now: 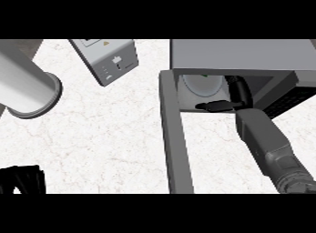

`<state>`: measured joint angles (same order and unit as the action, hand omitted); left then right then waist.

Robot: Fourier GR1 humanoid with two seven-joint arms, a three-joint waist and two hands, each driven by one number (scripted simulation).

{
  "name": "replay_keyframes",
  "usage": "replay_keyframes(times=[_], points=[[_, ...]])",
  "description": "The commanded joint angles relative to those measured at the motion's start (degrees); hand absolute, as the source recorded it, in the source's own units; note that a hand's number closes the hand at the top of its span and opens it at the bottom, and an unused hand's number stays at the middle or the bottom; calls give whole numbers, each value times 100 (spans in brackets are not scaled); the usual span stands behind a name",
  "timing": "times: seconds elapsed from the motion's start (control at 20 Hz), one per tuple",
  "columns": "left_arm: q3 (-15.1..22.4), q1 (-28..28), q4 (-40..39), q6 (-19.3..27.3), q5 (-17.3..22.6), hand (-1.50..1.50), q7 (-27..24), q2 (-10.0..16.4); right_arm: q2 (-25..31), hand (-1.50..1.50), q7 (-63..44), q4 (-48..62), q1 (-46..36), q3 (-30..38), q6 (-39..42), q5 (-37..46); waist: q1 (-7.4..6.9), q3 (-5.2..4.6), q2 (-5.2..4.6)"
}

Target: Pick up the milk, place it into the microwave and close the microwave

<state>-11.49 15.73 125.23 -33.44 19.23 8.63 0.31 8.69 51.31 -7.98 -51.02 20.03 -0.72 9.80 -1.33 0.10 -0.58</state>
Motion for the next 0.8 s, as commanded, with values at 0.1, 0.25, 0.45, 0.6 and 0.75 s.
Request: replay_keyframes(times=[0.1,0.25,0.45,0.6,0.75], points=[[751,287,366,331,-59,150,277,-30,-48,-150,201,-439,675,-40,573,-183,116,-9,73],[876,225,-41,224,-361,150,30,-30,-69,-150,439,-728,1263,-172,667,-170,178,-14,90],[1185,-485,-355,360,-672,150,225,120,-170,-150,465,-1193,1883,-434,608,-67,227,-15,89],[1913,34,-314,612,-1428,150,-379,-30,-39,-150,90,-1830,2319,-479,953,-231,306,-24,139],[2416,-803,-428,1358,-1781,150,24,-30,-240,-150,188,-2400,2926,-562,793,-305,279,-17,106]])
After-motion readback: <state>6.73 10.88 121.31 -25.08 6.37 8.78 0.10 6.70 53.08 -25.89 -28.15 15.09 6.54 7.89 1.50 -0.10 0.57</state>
